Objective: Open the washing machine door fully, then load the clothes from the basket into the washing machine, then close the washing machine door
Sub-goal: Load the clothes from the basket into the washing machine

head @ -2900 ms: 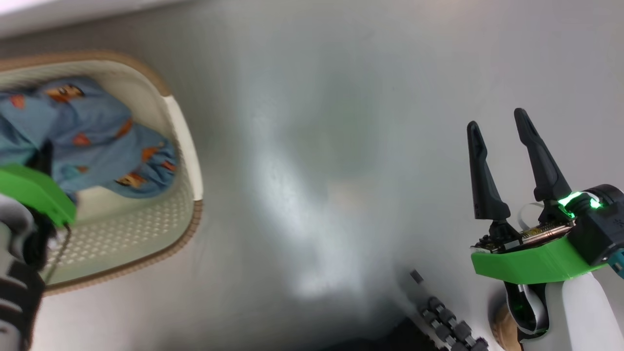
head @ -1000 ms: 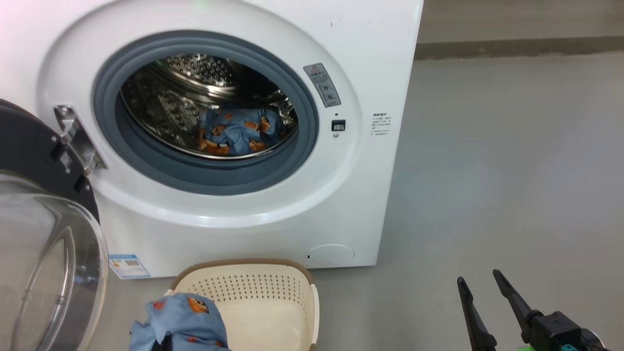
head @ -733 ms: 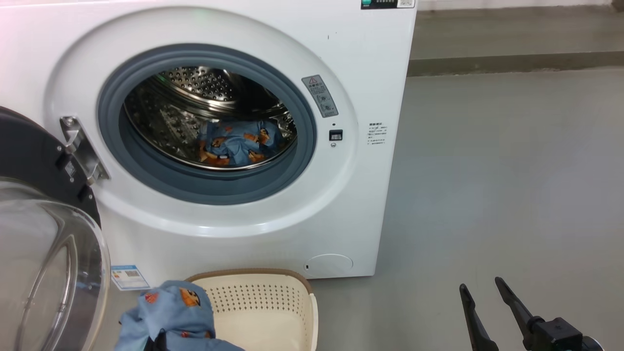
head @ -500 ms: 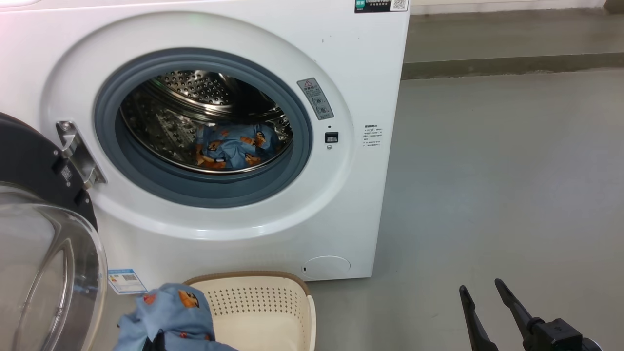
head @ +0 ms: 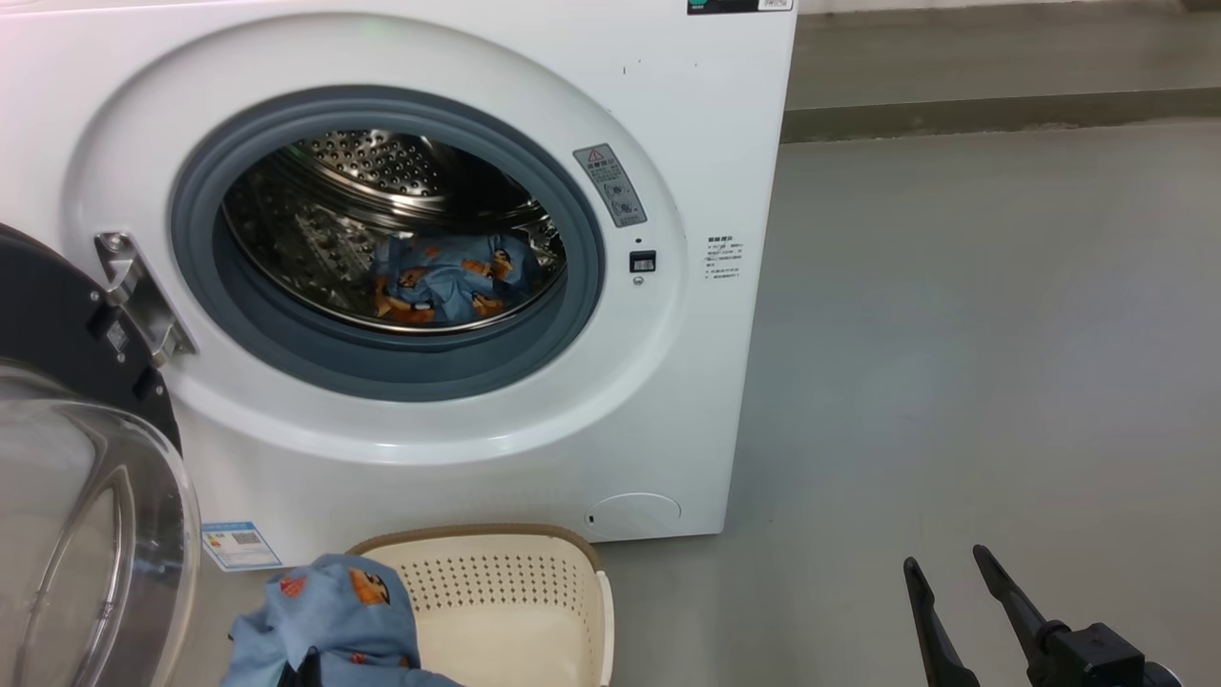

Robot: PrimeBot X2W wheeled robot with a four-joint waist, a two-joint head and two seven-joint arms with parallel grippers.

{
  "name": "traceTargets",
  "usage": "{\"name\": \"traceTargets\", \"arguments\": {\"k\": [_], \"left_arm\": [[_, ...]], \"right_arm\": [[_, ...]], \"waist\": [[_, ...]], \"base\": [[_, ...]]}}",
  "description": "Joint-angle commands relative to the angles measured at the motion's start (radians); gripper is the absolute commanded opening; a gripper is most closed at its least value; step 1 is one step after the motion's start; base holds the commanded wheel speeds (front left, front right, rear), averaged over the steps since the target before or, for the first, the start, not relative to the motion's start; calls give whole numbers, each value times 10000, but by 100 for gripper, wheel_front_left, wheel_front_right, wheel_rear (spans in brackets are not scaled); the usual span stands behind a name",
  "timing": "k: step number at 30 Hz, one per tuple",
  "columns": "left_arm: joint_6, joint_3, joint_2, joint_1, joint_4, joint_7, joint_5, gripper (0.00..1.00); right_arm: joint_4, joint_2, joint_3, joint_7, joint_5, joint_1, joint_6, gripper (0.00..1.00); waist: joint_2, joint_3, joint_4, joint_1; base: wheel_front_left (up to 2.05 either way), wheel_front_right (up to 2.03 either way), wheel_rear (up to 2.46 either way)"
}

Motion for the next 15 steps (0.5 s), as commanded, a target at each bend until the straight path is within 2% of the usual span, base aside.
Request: {"name": "traceTargets", "arguments": {"k": [1, 15], "left_arm": [[-17, 330, 8, -267, -320, -120, -80, 0], [14, 244, 7, -304, -321, -120, -170, 0]], "right_arm": [[-234, -87, 232, -48, 36, -160, 16, 100], [-254, -85, 249, -48, 112, -194, 16, 100]], "waist": [[-1, 19, -16, 0], [-1, 159, -78, 0]], "base": [[0, 0, 0], [0, 0, 0]]}}
